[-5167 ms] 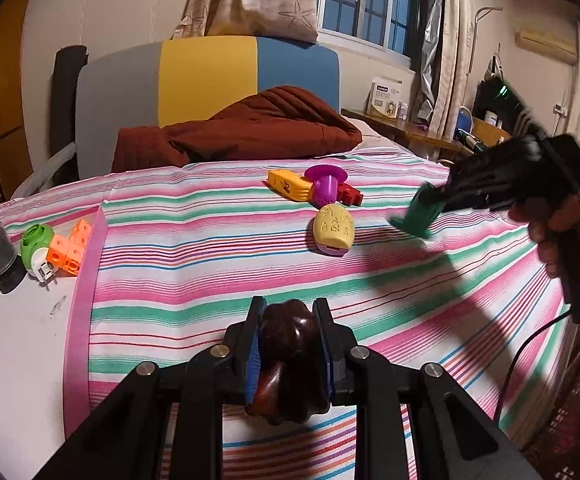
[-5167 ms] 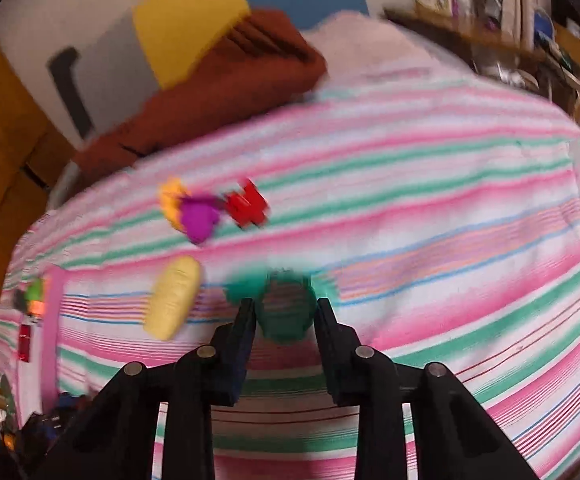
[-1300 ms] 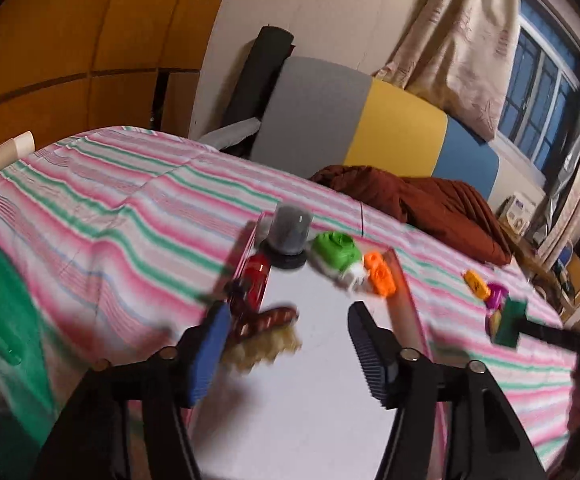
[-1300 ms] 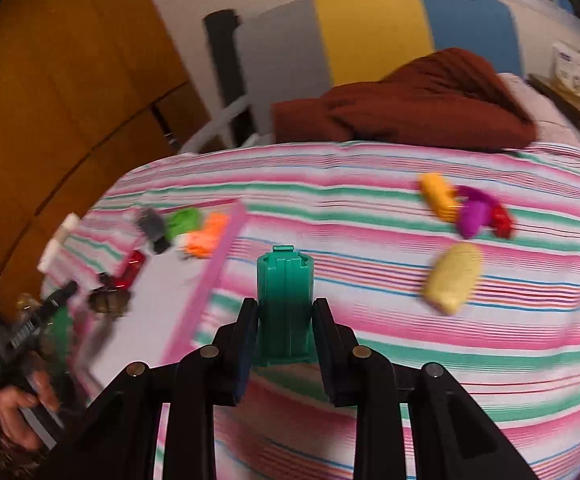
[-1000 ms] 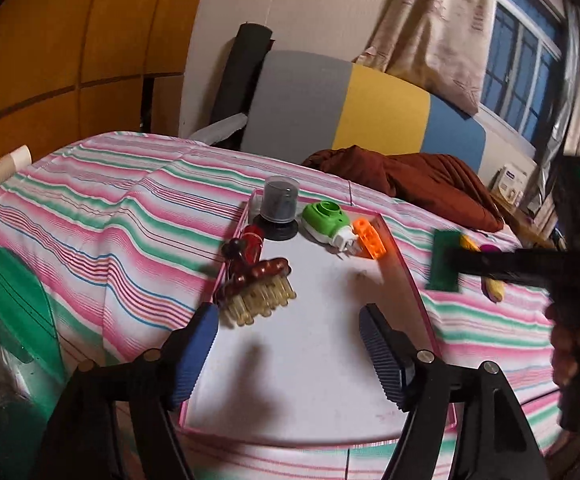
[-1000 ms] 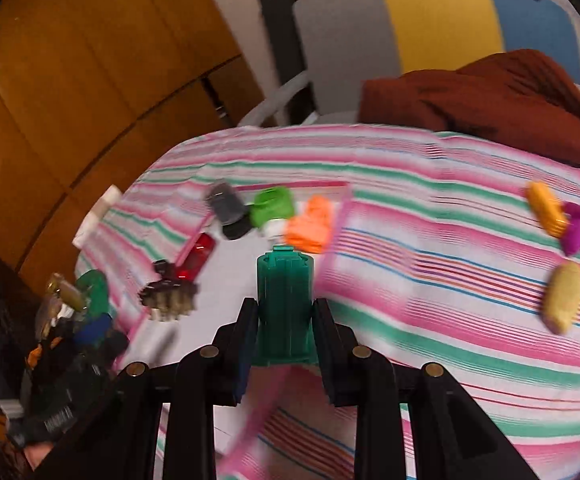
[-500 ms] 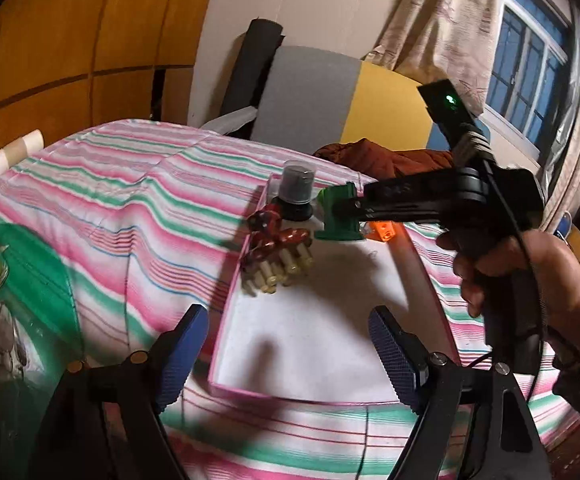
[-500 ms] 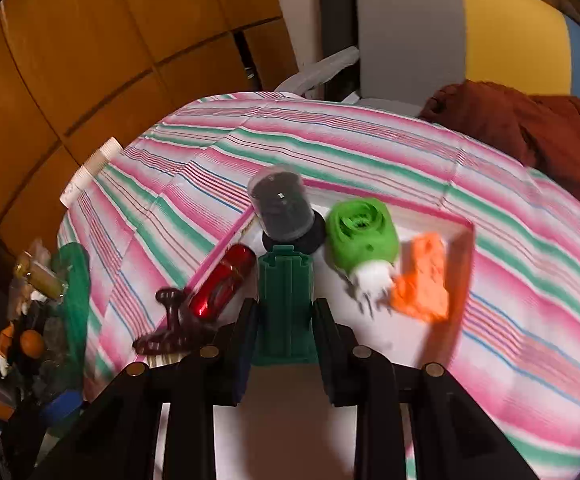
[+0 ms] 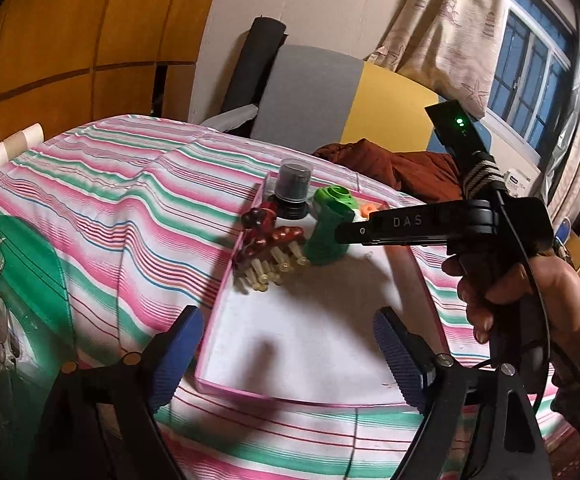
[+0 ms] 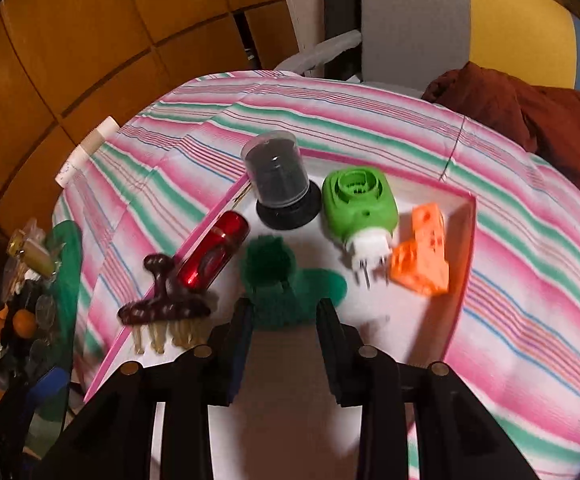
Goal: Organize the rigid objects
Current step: 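Lower the green toy onto the tray beside the clip and open the right tool, then move the right tool back to the pile while the left tool approaches the yellow oval block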
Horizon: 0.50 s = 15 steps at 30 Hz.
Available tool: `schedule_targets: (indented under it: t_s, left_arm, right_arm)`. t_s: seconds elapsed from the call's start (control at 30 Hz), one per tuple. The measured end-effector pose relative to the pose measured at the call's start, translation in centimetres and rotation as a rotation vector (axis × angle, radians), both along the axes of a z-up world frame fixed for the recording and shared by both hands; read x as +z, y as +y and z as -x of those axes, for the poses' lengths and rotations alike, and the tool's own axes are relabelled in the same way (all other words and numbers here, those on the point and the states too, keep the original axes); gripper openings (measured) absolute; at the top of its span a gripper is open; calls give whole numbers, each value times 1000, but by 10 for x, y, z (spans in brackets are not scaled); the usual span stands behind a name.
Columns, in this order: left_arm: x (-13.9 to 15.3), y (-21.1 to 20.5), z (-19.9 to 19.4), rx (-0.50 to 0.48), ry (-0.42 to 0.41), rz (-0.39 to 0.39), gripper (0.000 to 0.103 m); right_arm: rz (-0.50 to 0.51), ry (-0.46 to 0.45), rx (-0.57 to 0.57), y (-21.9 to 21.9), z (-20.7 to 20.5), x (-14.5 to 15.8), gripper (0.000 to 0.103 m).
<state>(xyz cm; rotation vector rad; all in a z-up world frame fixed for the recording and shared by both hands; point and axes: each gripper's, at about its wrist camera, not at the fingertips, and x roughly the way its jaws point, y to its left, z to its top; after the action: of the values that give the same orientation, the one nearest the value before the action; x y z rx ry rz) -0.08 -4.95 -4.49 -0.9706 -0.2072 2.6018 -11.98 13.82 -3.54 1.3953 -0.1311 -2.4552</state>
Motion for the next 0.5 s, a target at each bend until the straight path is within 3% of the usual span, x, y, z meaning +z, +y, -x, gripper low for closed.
schedule_targets:
  t_s: [0.3, 0.5]
  left_arm:
    - [5, 17, -10, -32, 12, 18, 90]
    - [5, 38, -19, -82, 10, 27, 91]
  right_arm:
    - [59, 6, -9, 17, -35, 12, 33]
    - [44, 21, -62, 48, -59, 17, 33]
